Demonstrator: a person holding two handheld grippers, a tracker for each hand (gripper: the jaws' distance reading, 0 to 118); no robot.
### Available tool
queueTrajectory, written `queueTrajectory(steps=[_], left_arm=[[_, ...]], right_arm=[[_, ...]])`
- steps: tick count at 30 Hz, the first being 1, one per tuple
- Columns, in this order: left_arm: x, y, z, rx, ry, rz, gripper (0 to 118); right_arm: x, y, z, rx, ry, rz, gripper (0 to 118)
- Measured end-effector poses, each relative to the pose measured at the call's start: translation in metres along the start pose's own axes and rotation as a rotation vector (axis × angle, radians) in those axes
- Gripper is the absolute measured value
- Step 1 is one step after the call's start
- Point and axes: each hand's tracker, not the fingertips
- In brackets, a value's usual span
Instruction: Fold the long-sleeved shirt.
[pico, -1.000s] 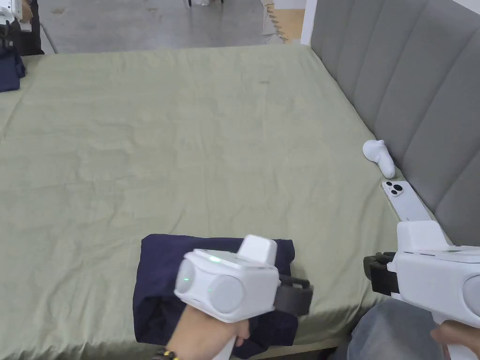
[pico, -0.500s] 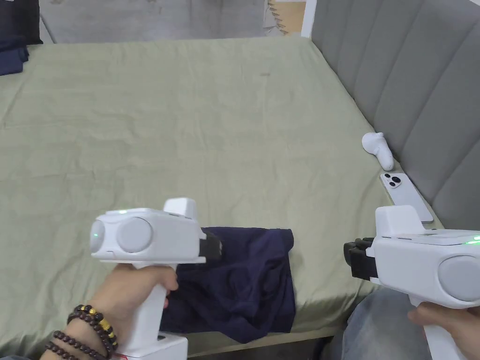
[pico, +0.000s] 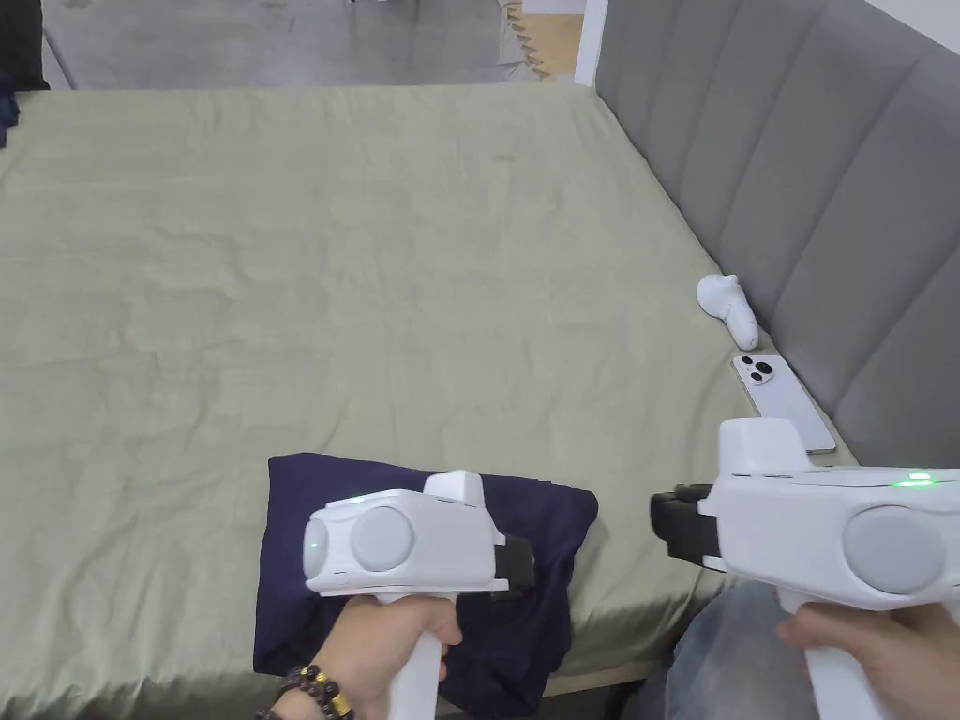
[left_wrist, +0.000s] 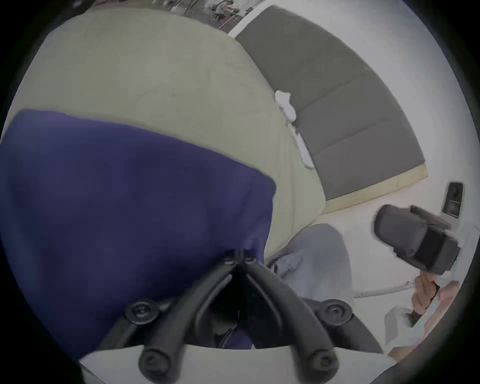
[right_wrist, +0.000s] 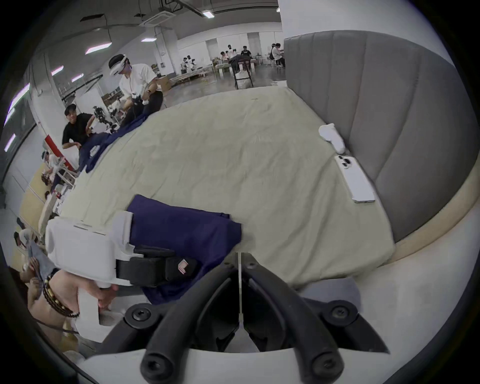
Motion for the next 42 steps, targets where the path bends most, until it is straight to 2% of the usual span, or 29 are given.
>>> queueTrajectory(steps=[2,6,9,12,13,16,18,21,24,26,29,30,31,33,35,39,42], left_arm=[[-0.002,0.005,0.034,0.1,-0.015,-0.018,4],[-0.024,0.01,0.101,0.263,-0.043,0.055,4],[-0.052,0.011,0.135,0.294,-0.025,0.104,4],[-0.082,0.004,0.157,0.308,0.003,0.138,8],[-0.088,0.002,0.161,0.322,0.018,0.148,25],[-0.119,-0.004,0.165,0.345,0.038,0.185,110],[-0.139,-0.008,0.161,0.294,0.043,0.254,105],[-0.168,-0.003,0.141,0.261,-0.017,0.383,104],[-0.187,-0.002,0.112,0.174,-0.115,0.472,104],[-0.195,-0.005,0.09,0.144,-0.181,0.513,99],[-0.201,-0.002,0.071,0.215,-0.32,0.564,91],[-0.201,-0.002,0.063,0.196,-0.305,0.596,84],[-0.199,-0.002,0.057,0.192,-0.22,0.576,73],[-0.181,-0.004,0.054,0.193,-0.133,0.472,38],[-0.179,-0.006,0.064,0.211,-0.183,0.472,33],[-0.188,-0.002,0.084,0.235,-0.139,0.398,24],[-0.187,-0.001,0.097,0.288,-0.127,0.377,23]], right_arm=[[-0.011,0.004,-0.016,-0.013,0.086,-0.02,0],[-0.031,0.003,-0.075,-0.134,0.261,-0.096,0],[-0.039,-0.005,-0.12,-0.246,0.303,-0.095,0],[-0.034,-0.01,-0.149,-0.31,0.268,-0.081,0],[-0.03,-0.01,-0.154,-0.311,0.271,-0.091,0],[-0.026,-0.006,-0.151,-0.308,0.275,-0.107,0],[-0.03,-0.005,-0.151,-0.311,0.264,-0.086,0],[-0.035,-0.007,-0.149,-0.302,0.248,-0.059,0],[-0.035,-0.008,-0.148,-0.3,0.244,-0.066,0],[-0.034,-0.01,-0.146,-0.293,0.246,-0.066,0],[-0.033,-0.011,-0.146,-0.285,0.246,-0.075,0],[-0.033,-0.011,-0.146,-0.285,0.244,-0.079,0],[-0.033,-0.011,-0.146,-0.285,0.243,-0.082,0],[-0.034,-0.011,-0.148,-0.287,0.237,-0.08,0],[-0.034,-0.01,-0.147,-0.288,0.235,-0.078,0],[-0.043,-0.005,-0.142,-0.278,0.23,-0.067,0],[-0.066,0.004,-0.131,-0.195,0.175,0.048,0]])
